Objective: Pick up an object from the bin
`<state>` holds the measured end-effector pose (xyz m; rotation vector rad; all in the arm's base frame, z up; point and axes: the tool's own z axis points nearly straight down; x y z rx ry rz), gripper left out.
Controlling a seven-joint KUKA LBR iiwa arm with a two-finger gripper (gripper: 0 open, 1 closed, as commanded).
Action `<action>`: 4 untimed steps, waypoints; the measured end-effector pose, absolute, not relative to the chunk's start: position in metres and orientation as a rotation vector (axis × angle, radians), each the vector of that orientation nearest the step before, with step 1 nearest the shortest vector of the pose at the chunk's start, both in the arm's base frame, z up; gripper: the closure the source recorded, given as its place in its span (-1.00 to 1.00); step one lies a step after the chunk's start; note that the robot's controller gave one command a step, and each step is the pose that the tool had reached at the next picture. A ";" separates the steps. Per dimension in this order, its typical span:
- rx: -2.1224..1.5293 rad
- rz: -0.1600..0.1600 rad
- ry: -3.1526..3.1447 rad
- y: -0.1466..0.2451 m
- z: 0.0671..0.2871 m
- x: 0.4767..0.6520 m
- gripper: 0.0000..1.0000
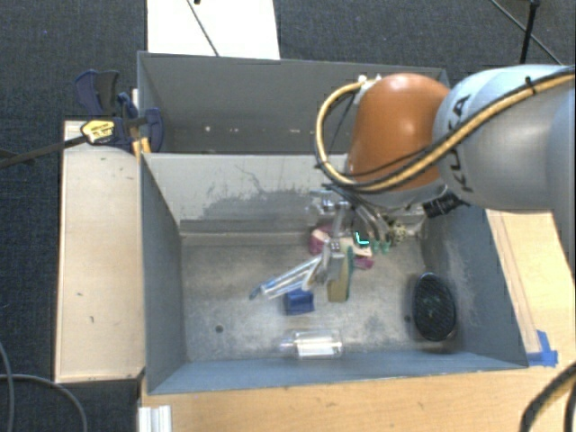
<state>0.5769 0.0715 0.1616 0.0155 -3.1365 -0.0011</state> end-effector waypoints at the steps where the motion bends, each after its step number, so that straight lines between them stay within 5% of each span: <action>1: 0.666 0.000 -3.062 0.078 0.071 0.566 -1.00; 2: 0.661 -0.002 -3.081 0.080 0.074 0.570 1.00; 3: 0.657 -0.003 -3.078 0.080 0.073 0.568 -1.00; 4: 1.400 -0.002 -2.812 0.076 0.070 0.502 -1.00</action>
Offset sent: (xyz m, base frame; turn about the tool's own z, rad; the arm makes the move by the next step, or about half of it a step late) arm -0.0108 0.0072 -0.0916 -0.4181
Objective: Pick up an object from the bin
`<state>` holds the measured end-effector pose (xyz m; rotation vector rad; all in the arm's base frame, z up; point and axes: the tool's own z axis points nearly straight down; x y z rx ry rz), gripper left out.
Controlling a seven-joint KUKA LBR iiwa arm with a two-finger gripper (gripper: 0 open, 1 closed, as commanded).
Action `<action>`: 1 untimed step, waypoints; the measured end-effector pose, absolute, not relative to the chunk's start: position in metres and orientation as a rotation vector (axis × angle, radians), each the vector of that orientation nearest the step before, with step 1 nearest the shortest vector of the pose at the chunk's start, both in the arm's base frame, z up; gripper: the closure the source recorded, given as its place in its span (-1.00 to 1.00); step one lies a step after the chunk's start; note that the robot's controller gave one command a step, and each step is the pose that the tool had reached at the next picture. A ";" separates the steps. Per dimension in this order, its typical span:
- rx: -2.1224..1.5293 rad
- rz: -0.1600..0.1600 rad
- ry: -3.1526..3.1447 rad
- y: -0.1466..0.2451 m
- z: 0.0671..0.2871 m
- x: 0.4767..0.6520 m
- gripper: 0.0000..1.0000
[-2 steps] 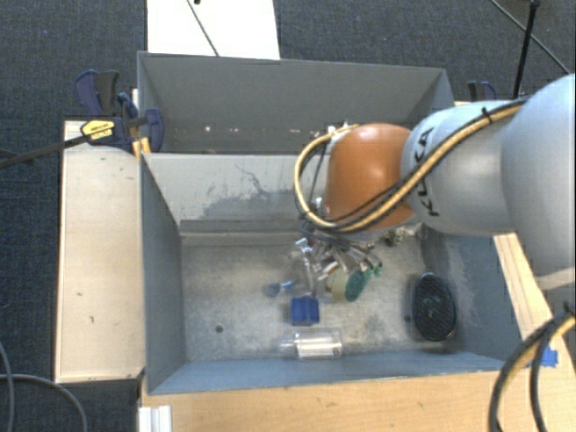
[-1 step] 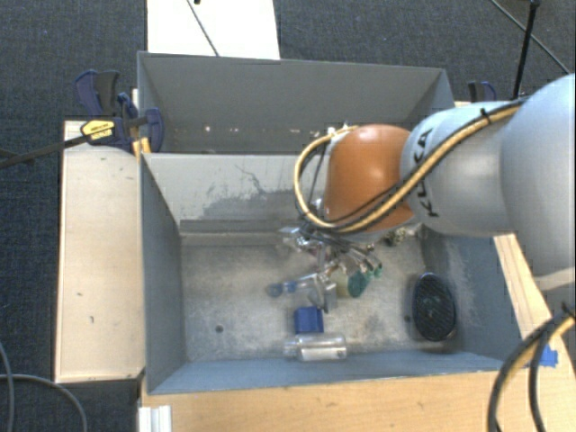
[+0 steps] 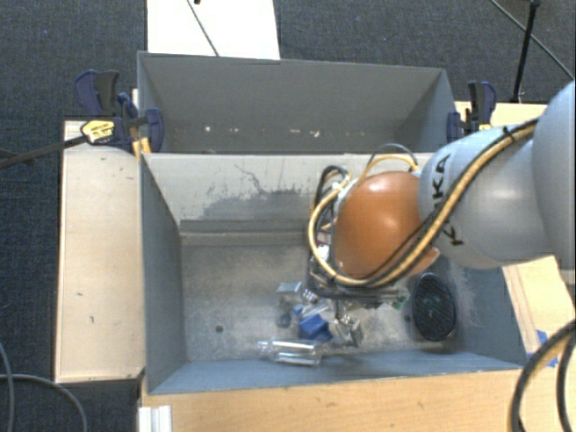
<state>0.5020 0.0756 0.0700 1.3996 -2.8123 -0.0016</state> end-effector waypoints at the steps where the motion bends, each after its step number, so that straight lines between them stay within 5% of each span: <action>1: 1.564 -0.001 -2.730 0.090 0.070 0.512 -1.00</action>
Offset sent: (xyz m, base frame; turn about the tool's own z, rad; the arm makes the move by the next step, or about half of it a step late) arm 0.0097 0.0132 0.0000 -0.1187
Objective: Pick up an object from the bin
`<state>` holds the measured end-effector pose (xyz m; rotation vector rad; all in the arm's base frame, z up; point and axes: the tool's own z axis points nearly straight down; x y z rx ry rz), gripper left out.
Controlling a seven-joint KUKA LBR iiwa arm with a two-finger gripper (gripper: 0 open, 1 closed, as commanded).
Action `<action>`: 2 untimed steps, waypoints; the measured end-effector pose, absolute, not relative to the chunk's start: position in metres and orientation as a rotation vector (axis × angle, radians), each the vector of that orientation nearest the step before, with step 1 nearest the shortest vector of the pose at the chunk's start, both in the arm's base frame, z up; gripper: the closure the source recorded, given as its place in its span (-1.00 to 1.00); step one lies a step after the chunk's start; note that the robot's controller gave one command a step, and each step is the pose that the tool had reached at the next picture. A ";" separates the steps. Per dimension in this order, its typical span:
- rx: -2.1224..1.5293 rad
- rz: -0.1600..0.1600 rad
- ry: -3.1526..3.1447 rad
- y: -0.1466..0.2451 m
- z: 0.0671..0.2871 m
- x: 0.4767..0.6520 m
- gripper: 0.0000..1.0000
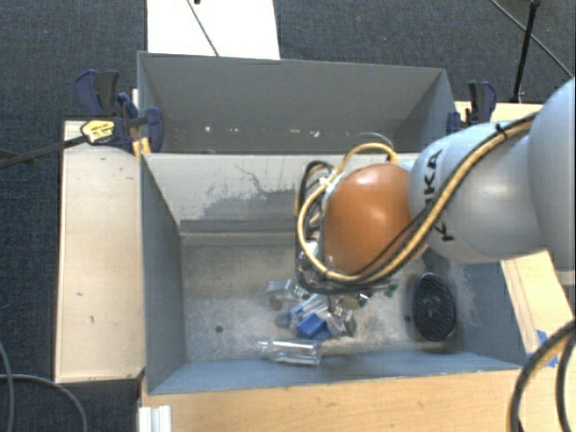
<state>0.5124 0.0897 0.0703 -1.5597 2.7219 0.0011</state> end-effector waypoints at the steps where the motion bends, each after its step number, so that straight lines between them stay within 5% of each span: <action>1: -1.554 0.003 2.727 0.089 0.070 0.512 1.00; 2: -1.470 -0.004 2.767 0.091 0.244 0.528 1.00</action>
Offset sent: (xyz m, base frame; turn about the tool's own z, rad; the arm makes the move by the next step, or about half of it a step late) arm 0.0000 0.0000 0.0000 0.0000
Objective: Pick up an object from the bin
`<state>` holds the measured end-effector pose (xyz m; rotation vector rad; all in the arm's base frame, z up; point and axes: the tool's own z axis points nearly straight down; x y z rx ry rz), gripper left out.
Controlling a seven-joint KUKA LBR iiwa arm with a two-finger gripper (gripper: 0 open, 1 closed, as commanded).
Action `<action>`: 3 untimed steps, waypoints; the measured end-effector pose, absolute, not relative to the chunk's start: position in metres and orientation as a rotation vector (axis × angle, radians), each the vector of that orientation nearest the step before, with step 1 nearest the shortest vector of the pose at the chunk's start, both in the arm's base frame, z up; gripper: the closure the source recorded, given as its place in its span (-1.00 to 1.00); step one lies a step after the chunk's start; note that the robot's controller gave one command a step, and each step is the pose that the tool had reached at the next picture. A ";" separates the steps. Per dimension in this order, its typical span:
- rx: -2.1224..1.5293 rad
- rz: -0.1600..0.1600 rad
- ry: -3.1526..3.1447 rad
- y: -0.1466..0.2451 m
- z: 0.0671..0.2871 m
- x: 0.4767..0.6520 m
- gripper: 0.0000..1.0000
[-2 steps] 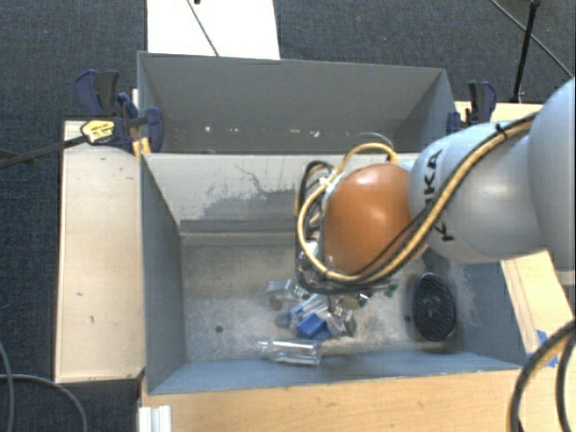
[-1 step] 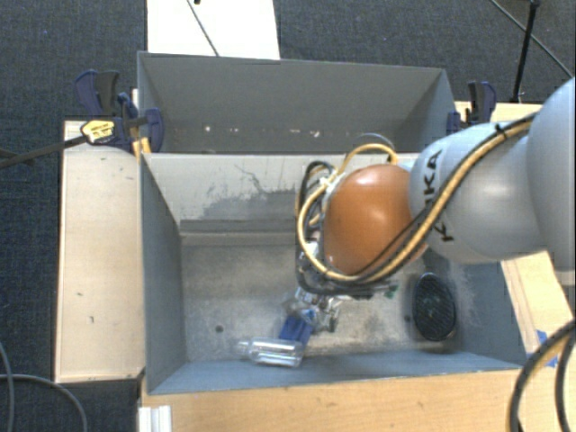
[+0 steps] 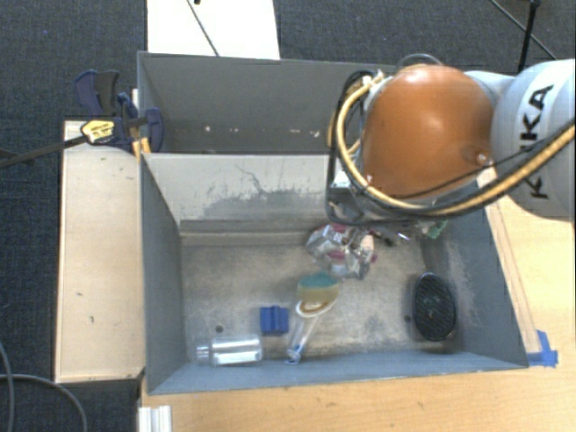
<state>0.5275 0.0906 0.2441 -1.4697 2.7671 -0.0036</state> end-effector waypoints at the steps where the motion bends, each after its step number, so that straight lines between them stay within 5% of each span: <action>1: -1.287 0.004 2.869 0.102 0.178 0.498 1.00; 2: -1.017 0.003 2.972 0.138 0.155 0.486 1.00; 3: -0.701 0.003 3.055 0.148 0.208 0.480 1.00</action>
Offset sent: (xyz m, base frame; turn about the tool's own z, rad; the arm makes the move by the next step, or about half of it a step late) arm -0.0284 0.0105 -0.0635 0.1341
